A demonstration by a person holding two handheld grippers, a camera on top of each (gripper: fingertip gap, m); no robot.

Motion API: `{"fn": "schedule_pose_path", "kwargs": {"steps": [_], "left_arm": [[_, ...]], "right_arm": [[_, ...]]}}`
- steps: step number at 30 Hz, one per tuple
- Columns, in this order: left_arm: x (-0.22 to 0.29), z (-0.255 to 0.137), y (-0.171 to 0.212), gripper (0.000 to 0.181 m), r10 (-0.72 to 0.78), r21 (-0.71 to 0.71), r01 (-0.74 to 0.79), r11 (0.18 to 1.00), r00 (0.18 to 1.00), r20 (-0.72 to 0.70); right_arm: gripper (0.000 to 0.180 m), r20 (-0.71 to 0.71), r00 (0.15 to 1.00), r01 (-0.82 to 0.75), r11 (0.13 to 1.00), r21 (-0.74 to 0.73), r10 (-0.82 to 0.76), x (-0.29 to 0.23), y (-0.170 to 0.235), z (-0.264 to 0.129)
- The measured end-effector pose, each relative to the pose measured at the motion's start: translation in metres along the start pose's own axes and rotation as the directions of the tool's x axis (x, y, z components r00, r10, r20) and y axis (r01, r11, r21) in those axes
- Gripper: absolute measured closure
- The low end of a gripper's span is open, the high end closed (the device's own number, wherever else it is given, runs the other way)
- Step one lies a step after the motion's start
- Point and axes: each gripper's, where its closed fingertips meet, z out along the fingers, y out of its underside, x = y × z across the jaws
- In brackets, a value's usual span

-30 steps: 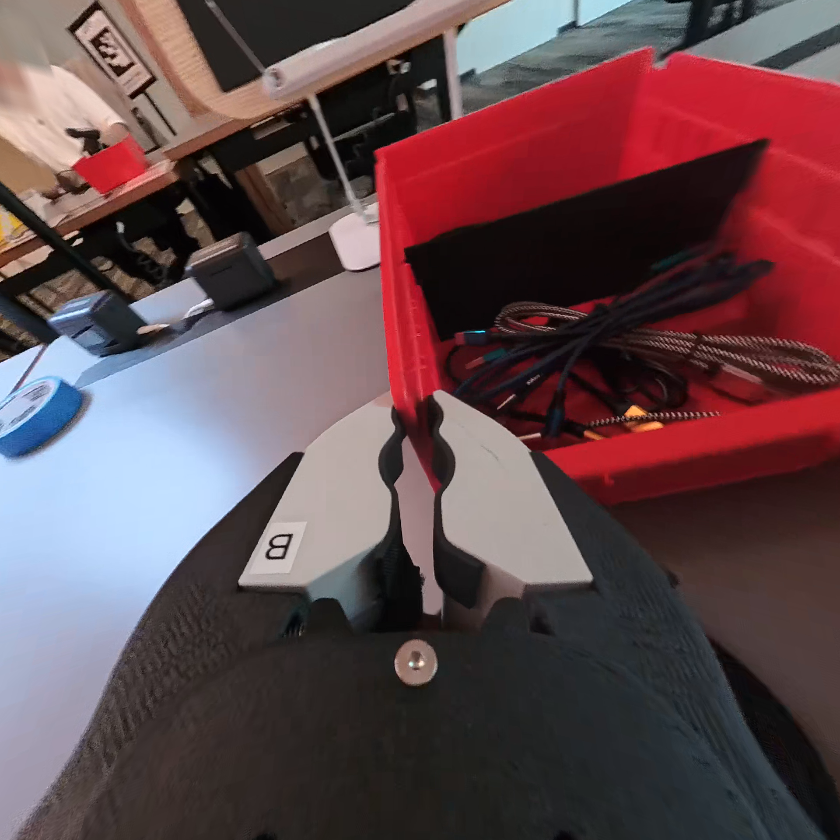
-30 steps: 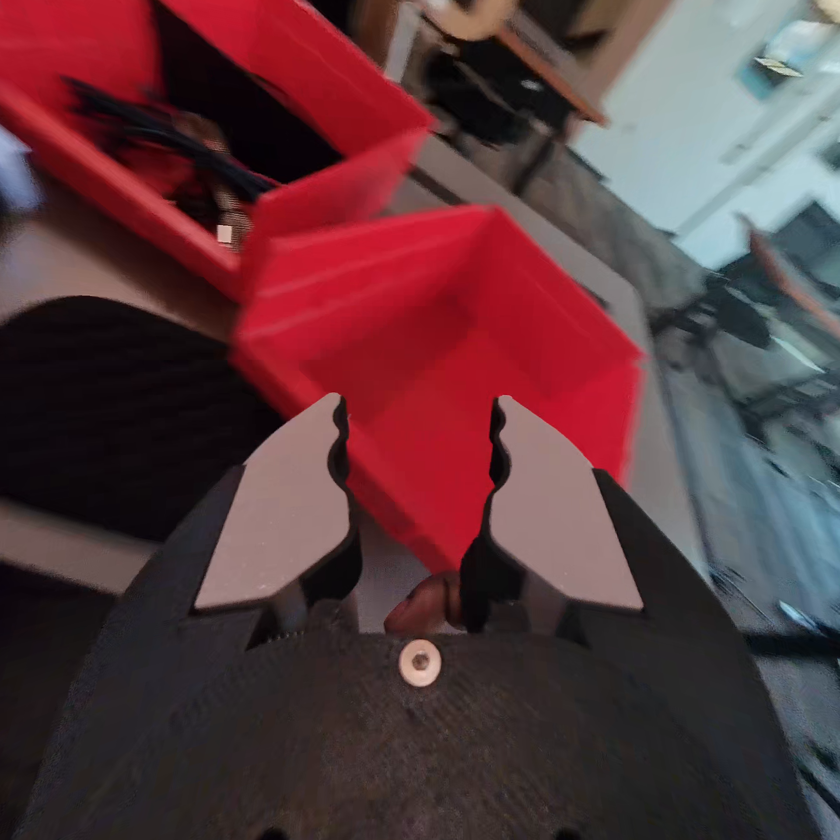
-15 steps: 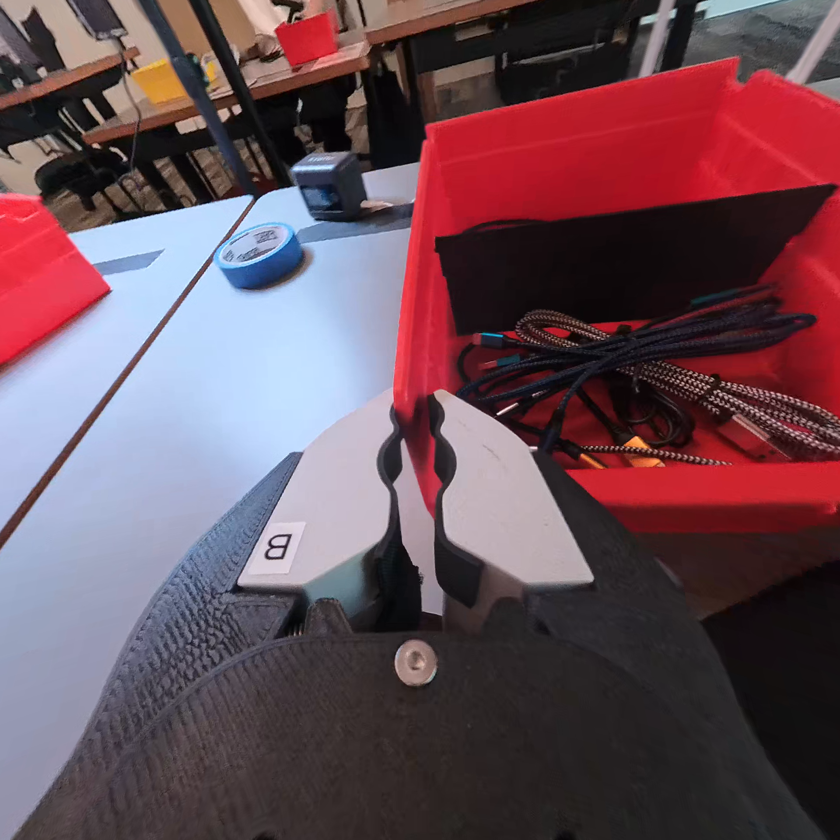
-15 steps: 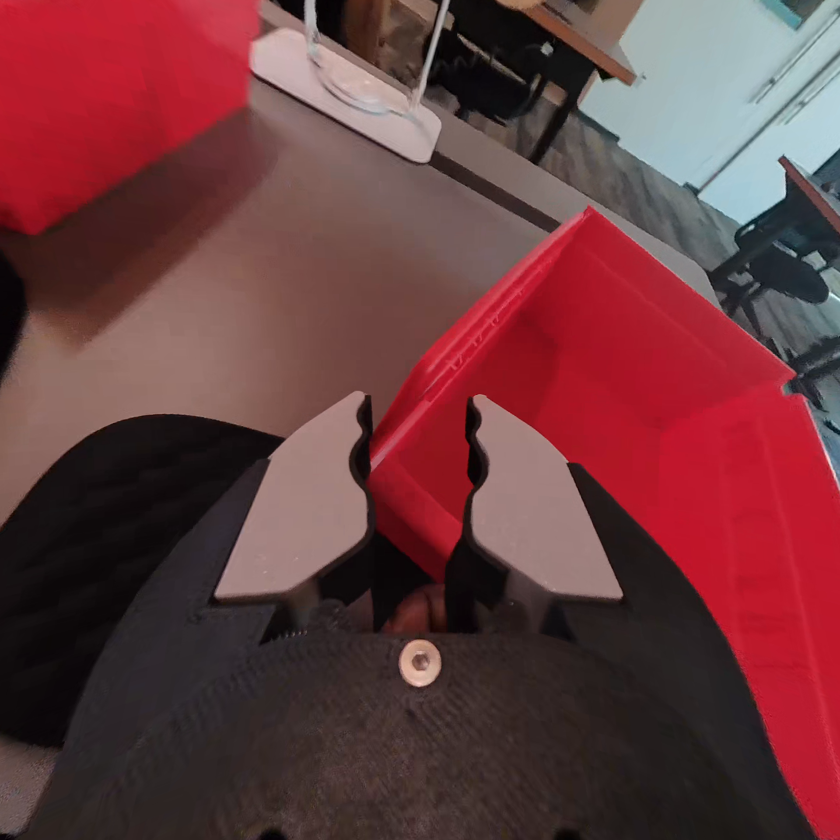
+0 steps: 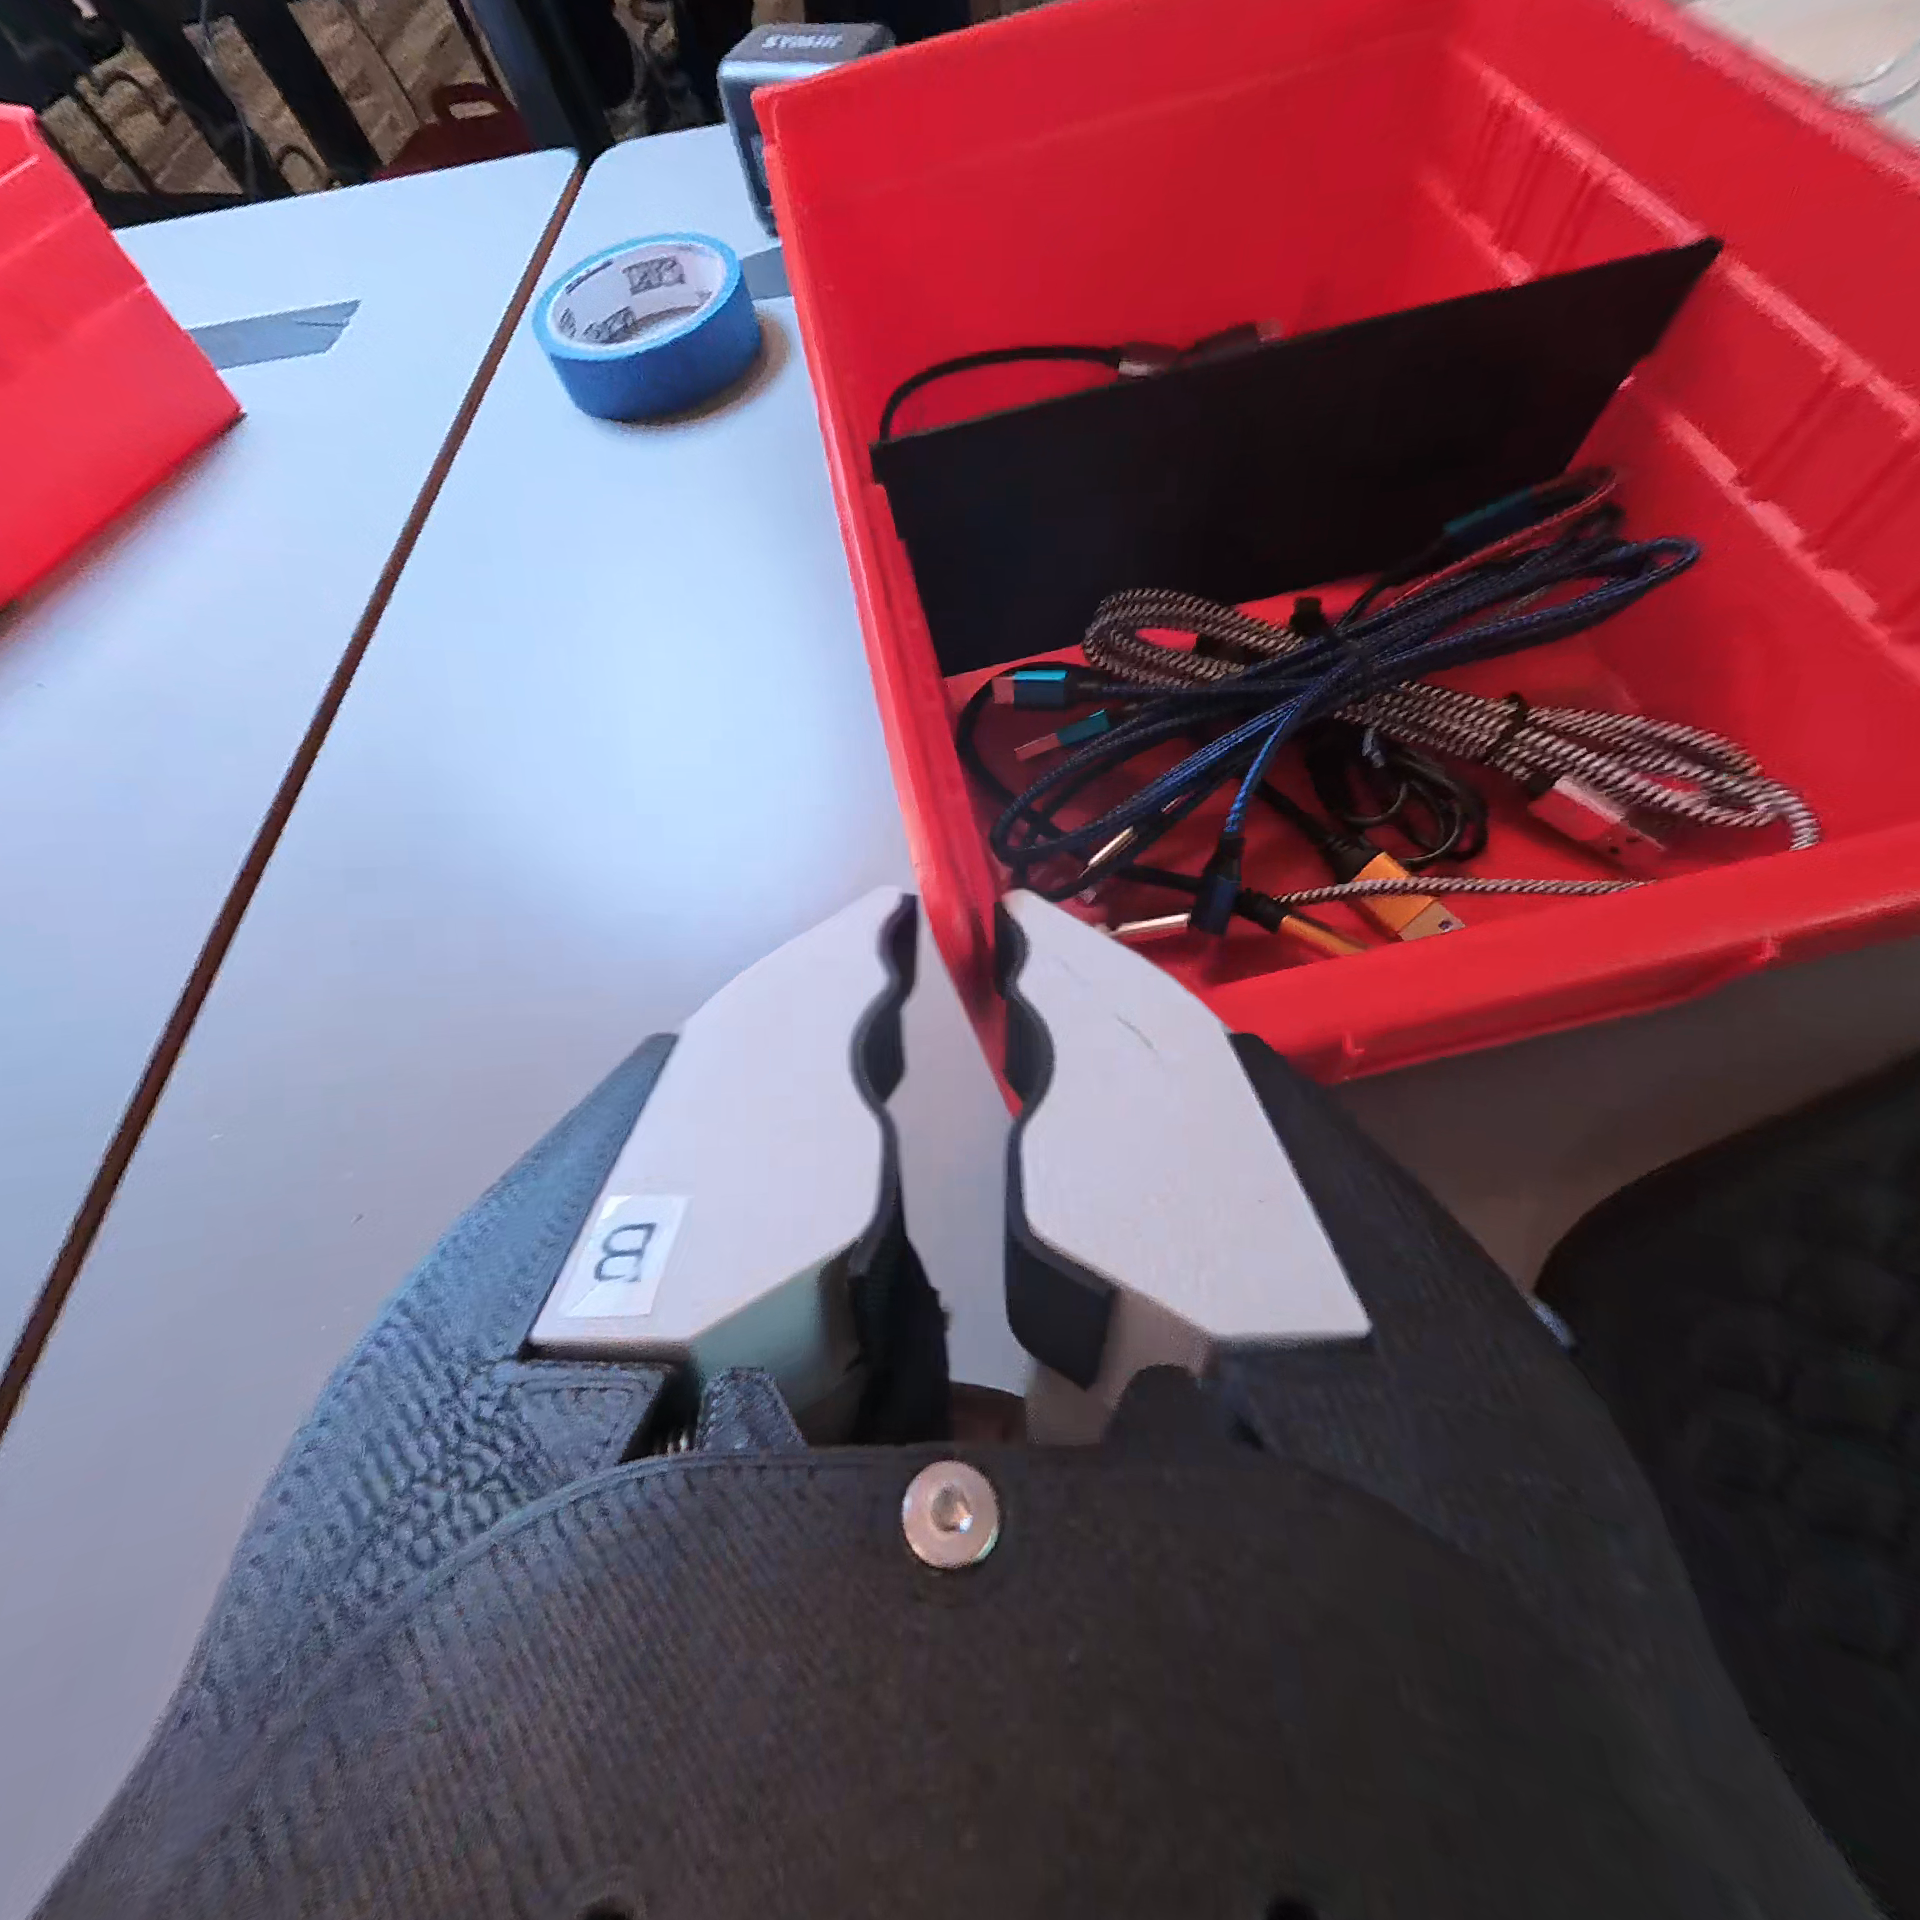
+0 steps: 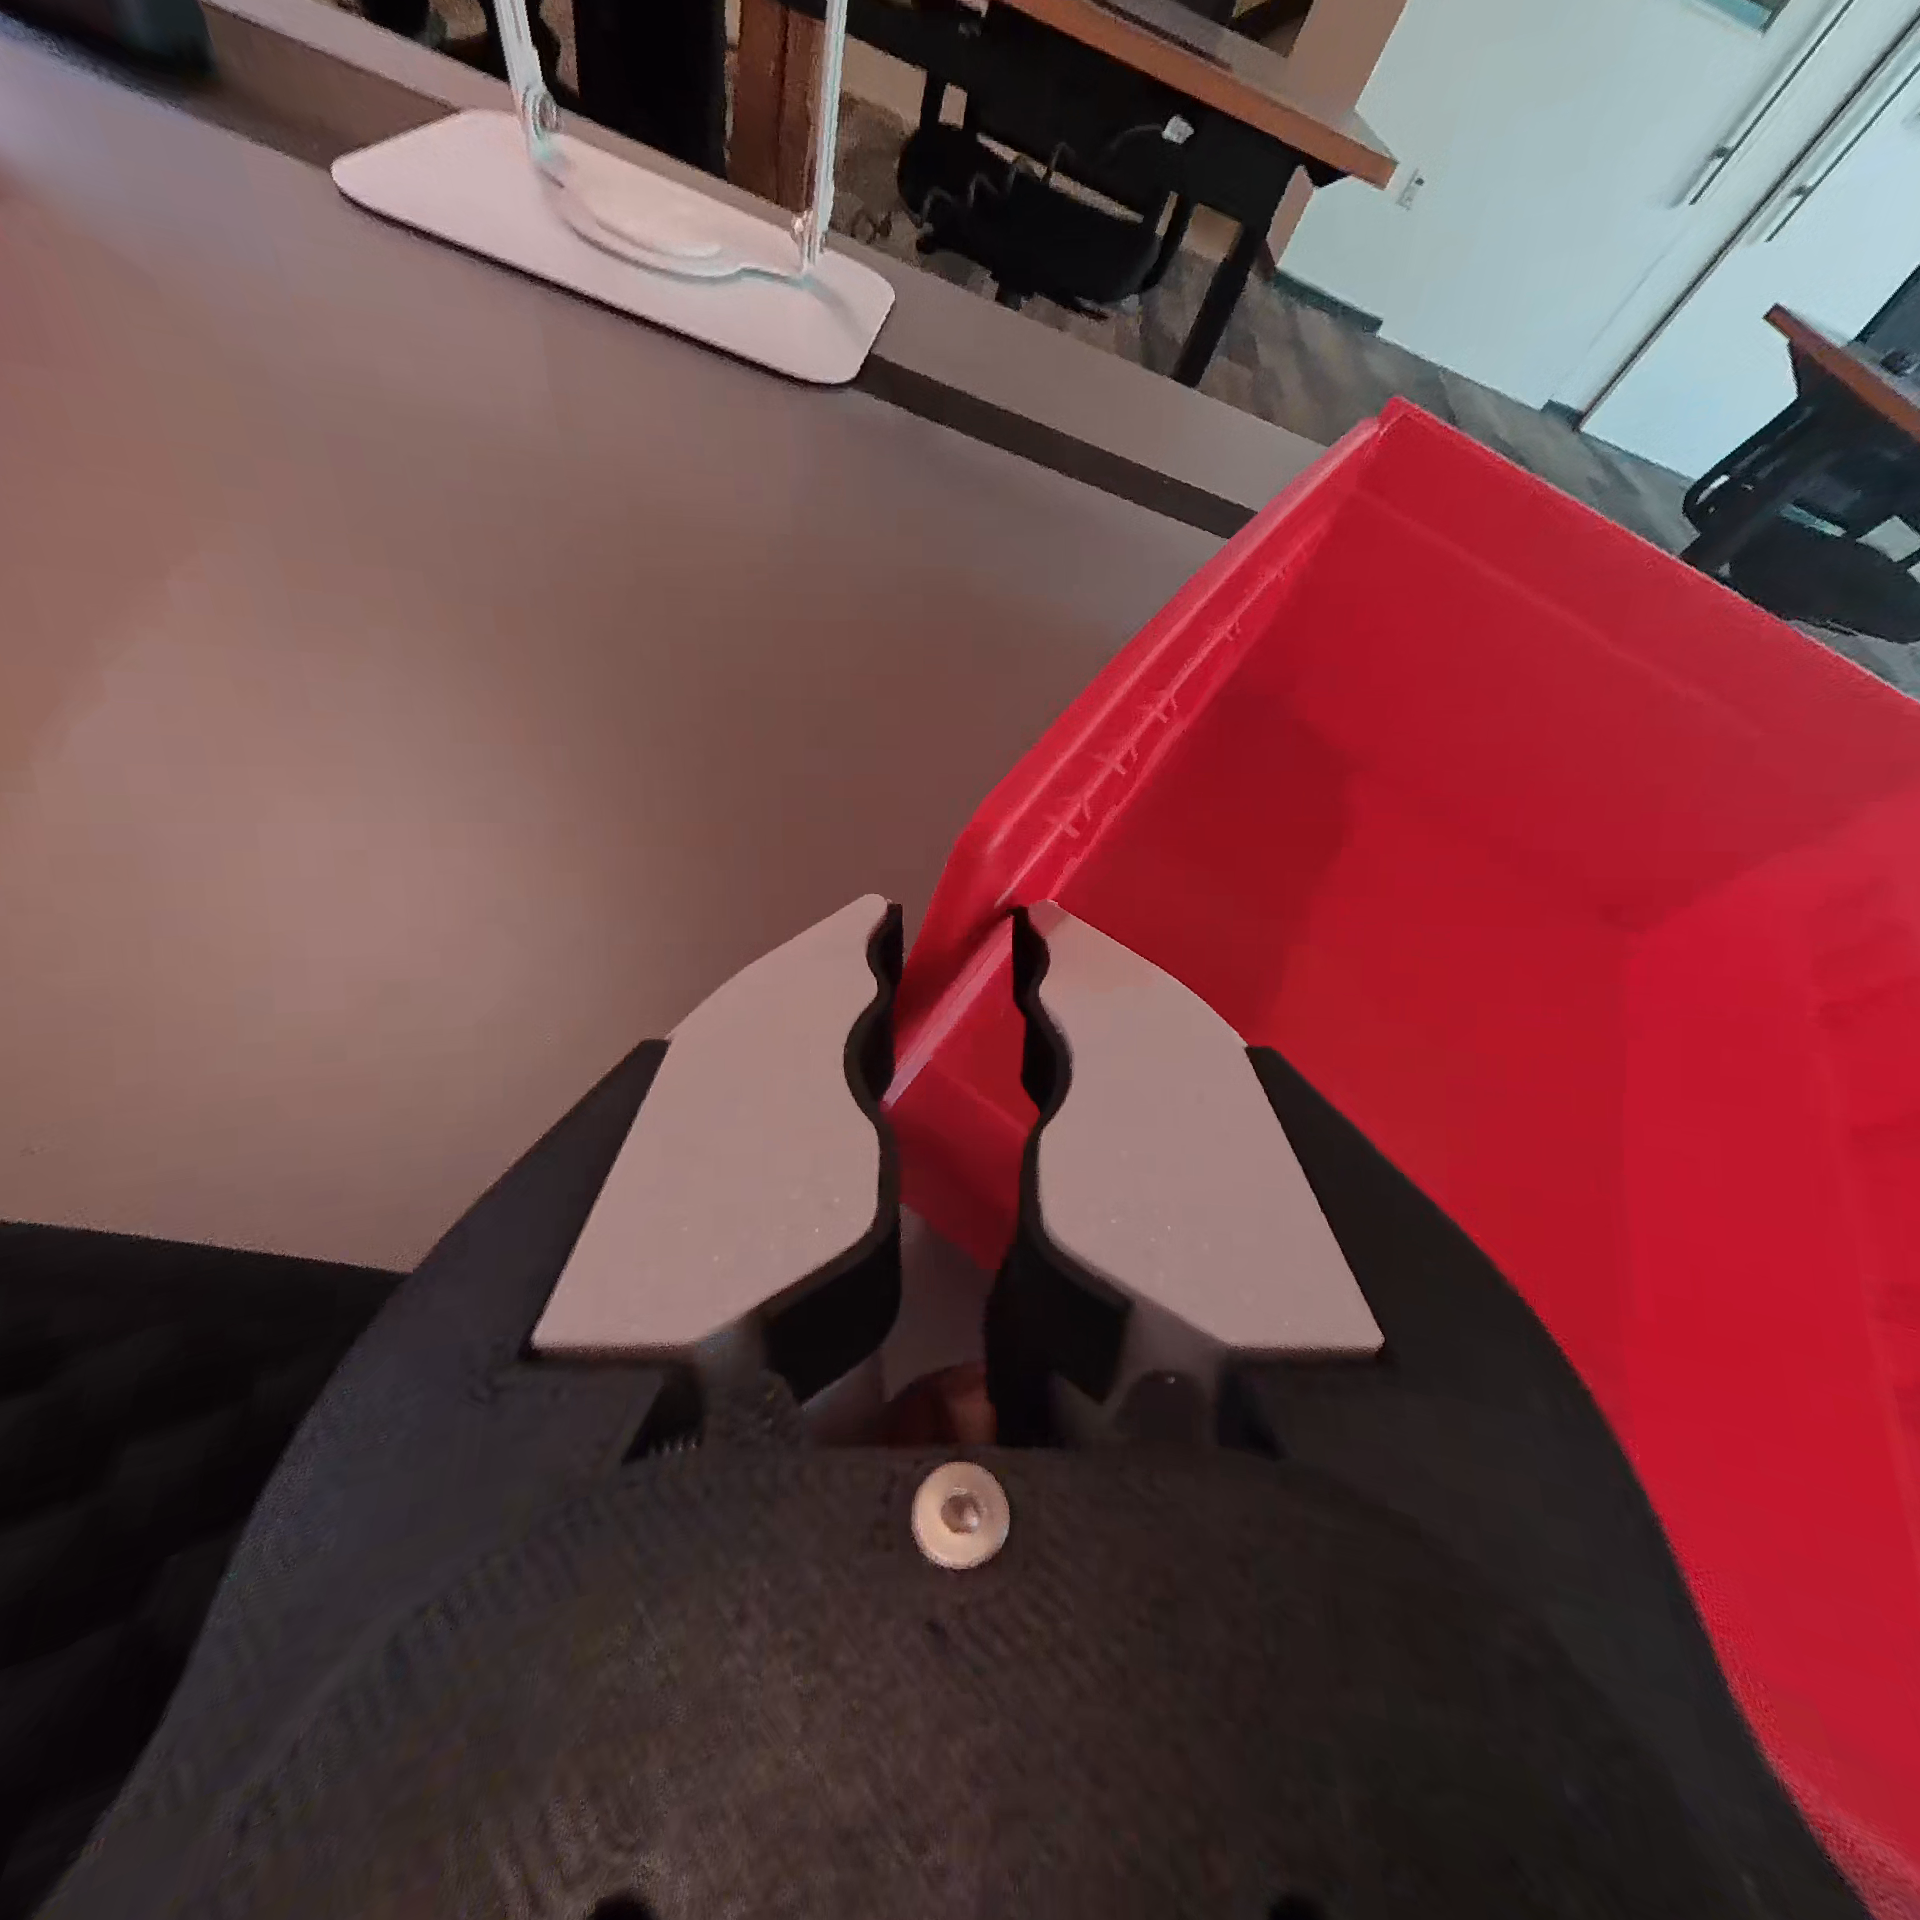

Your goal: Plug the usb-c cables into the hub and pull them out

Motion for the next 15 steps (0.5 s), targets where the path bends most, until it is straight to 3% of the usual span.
{"fn": "schedule_pose_path", "kwargs": {"steps": [3, 6, 8, 10, 11, 13, 14, 15], "left_arm": [[-0.017, -0.012, -0.004, 0.135, 0.052, -0.006, -0.052, 0.999, 0.991, 0.123], [-0.022, -0.044, -0.032, 0.128, 0.021, 0.128, -0.042, 0.991, 0.987, 0.161], [-0.006, -0.069, -0.053, 0.128, 0.023, 0.235, -0.043, 0.971, 0.996, 0.089], [0.043, -0.089, -0.067, 0.128, 0.133, 0.318, -0.076, 0.945, 0.978, -0.161], [0.082, -0.102, -0.068, 0.129, 0.227, 0.359, -0.09, 0.929, 0.905, -0.359], [0.155, -0.133, -0.055, 0.128, 0.368, 0.4, -0.09, 0.912, 0.611, -0.702], [0.176, -0.135, -0.048, 0.128, 0.399, 0.401, -0.113, 0.909, 0.516, -0.758], [0.188, -0.123, -0.044, 0.128, 0.416, 0.392, -0.16, 0.906, 0.502, -0.758]], "right_arm": [[0.147, -0.029, 1.0, -0.007, 0.998, 0.061, 0.009, 0.001, -0.006, -0.012], [0.121, -0.002, 0.999, 0.042, 0.985, 0.169, -0.043, -0.008, -0.024, -0.037], [0.104, 0.103, 0.984, 0.122, 0.967, 0.222, -0.148, -0.029, -0.036, -0.056], [0.086, 0.356, 0.899, 0.202, 0.962, 0.181, -0.256, -0.071, -0.026, -0.075], [0.084, 0.5, 0.826, 0.233, 0.965, 0.121, -0.262, -0.093, -0.013, -0.086], [0.082, 0.679, 0.699, 0.267, 0.963, 0.044, -0.225, -0.124, 0.003, -0.102], [0.081, 0.724, 0.655, 0.287, 0.957, 0.026, -0.216, -0.133, 0.009, -0.105], [0.081, 0.749, 0.628, 0.308, 0.951, 0.012, -0.212, -0.138, 0.014, -0.104]]}}
